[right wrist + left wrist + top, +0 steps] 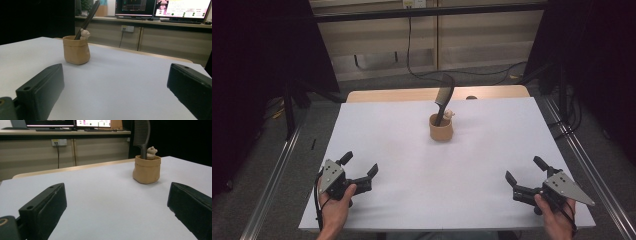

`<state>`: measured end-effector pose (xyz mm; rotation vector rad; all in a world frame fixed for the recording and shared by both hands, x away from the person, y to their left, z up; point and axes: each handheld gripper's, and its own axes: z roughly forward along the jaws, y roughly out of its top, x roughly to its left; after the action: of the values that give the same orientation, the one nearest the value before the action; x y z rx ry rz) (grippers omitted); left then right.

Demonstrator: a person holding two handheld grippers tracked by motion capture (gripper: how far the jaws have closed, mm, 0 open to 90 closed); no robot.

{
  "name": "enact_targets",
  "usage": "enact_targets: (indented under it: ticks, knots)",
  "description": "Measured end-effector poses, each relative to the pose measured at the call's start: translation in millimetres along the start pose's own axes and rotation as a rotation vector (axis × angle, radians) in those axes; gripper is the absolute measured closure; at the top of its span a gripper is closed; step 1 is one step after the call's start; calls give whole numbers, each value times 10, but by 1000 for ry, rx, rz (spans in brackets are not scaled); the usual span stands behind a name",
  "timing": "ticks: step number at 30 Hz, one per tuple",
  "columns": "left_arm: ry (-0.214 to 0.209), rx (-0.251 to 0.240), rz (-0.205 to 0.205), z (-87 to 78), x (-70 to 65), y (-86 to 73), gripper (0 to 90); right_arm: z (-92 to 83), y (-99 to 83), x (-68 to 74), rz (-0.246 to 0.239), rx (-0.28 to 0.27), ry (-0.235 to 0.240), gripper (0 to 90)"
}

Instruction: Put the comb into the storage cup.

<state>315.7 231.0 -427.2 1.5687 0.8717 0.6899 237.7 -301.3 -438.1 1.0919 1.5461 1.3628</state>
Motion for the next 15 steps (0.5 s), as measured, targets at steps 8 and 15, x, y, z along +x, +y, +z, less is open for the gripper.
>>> enact_targets:
  ticks: [8, 15]
  knots:
    - [39, -1, -9, -130, -20, -33, 24, -4, -2, 2, 1, -1, -2, 3]
    - [56, 17, -18, -215, -7, -86, 24, -6, -3, 3, 1, 0, -4, 3]
